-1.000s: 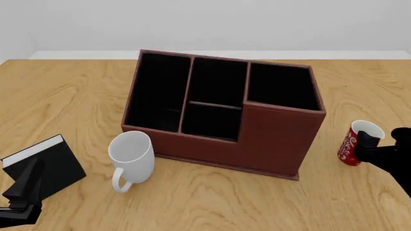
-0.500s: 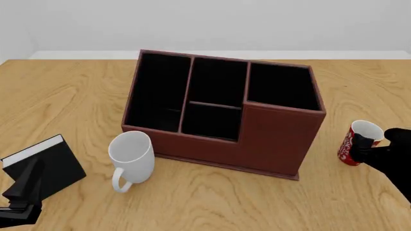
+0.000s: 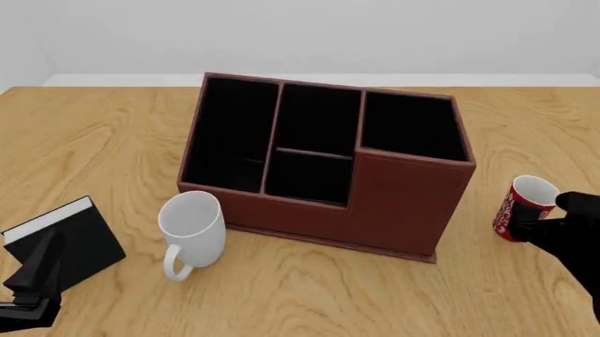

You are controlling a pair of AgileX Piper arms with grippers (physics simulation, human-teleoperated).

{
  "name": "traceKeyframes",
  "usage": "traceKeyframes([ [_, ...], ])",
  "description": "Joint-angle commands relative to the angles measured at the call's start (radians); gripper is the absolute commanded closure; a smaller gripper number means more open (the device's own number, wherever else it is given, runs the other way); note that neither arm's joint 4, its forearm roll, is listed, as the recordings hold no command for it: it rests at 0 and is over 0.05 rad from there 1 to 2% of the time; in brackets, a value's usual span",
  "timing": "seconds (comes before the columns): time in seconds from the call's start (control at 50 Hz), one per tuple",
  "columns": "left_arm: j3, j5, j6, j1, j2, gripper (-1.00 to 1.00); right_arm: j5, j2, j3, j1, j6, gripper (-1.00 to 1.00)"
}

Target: Pick up the red mug and place it to the right of the caddy.

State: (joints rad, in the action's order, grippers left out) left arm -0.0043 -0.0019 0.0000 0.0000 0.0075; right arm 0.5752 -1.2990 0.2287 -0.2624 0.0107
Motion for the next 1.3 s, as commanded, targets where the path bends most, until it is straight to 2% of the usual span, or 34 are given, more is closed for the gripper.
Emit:
traceKeyframes([
  [0.02,0.000,0.000,0.000,0.000,0.000,-1.00,0.016,-0.030,0.001,0.000,0.005,-1.00],
  [0.88,0.000,0.000,0.000,0.000,0.000,-1.00,0.090,-0.175,0.013,0.011,0.034,-1.00],
  [1.24,0.000,0.000,0.000,0.000,0.000,-1.00,0.082,-0.161,0.009,0.011,0.040,-1.00],
  [1.26,0.000,0.000,0.000,0.000,0.000,-1.00,0.078,-0.155,0.009,0.011,0.035,1.00],
  [1.3,0.000,0.000,0.000,0.000,0.000,-1.00,0.081,-0.157,0.008,0.010,0.040,1.00],
])
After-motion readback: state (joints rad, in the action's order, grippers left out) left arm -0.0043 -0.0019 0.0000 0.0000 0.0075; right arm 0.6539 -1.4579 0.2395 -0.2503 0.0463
